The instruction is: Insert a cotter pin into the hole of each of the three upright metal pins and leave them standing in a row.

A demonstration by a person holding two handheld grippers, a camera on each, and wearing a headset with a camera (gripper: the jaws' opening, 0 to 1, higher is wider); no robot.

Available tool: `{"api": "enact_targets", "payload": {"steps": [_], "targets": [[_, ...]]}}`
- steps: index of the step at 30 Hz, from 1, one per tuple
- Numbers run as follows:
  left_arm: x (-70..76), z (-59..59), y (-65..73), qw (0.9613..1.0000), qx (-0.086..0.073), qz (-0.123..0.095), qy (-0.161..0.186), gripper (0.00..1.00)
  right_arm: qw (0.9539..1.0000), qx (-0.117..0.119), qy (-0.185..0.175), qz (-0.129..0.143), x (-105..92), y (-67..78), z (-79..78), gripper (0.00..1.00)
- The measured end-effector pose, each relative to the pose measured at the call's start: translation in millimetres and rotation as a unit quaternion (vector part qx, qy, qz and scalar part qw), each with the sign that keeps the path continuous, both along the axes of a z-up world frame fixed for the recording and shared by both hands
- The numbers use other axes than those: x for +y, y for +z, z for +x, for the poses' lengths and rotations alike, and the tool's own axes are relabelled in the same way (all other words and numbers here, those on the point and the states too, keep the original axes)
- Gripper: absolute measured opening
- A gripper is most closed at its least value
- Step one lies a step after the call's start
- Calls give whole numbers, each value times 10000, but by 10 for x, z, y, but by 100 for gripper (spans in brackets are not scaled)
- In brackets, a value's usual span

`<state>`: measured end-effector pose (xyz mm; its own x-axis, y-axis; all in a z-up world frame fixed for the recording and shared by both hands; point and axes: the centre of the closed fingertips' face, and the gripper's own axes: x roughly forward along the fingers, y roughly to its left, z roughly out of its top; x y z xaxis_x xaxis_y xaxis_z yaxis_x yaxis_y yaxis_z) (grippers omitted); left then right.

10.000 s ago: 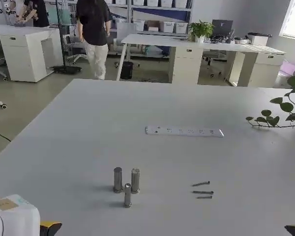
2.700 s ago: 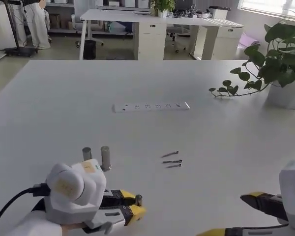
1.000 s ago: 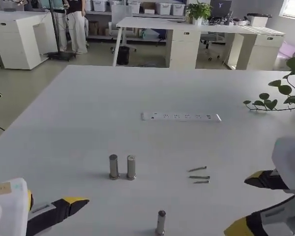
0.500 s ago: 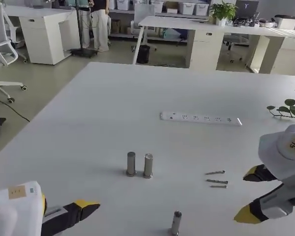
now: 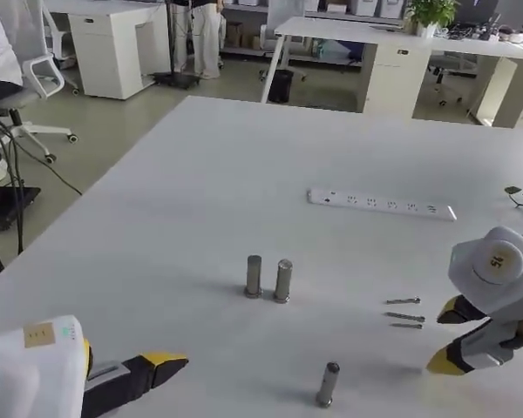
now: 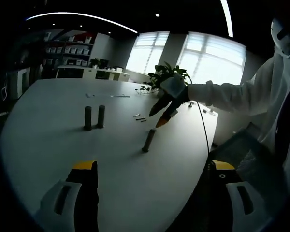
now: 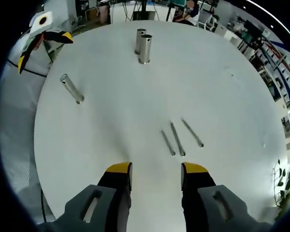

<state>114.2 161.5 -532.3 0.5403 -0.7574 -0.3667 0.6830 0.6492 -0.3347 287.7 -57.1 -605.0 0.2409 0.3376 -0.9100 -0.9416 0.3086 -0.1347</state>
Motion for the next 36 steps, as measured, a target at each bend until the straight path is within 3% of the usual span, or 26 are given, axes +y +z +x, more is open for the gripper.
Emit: {"api": "enact_targets", "payload": {"steps": [7, 10, 14, 19, 22, 28, 31, 36], "targets": [[-8, 18, 67, 9996, -63, -150, 209, 91, 9998, -134, 146, 80, 76, -37, 207, 20], [-12, 17, 88, 9995, -71, -193, 248, 91, 9996, -98, 196, 173, 119, -25, 214, 16], [-5, 1, 75, 9995, -52, -161, 267, 91, 9993, -45, 375, 71, 167, -31, 157, 6], [-4, -11, 47, 9995, 3, -146, 276, 90, 9985, -66, 540, -83, 164, -50, 172, 4], [-22, -25, 48, 9997, -9, -93, 205, 88, 9981, 69, 600, -108, 177, -77, 140, 0], [-35, -33, 34, 9999, 10, -54, 158, 87, 9978, 33, 576, -326, 193, -95, 150, 0], [-73, -57, 27, 10000, 17, -18, 54, 87, 9951, -69, 847, -505, 190, -99, 142, 0], [-118, -59, 37, 10000, 15, -66, -9, 86, 9963, -60, 693, -510, 185, -100, 145, 0]]}}
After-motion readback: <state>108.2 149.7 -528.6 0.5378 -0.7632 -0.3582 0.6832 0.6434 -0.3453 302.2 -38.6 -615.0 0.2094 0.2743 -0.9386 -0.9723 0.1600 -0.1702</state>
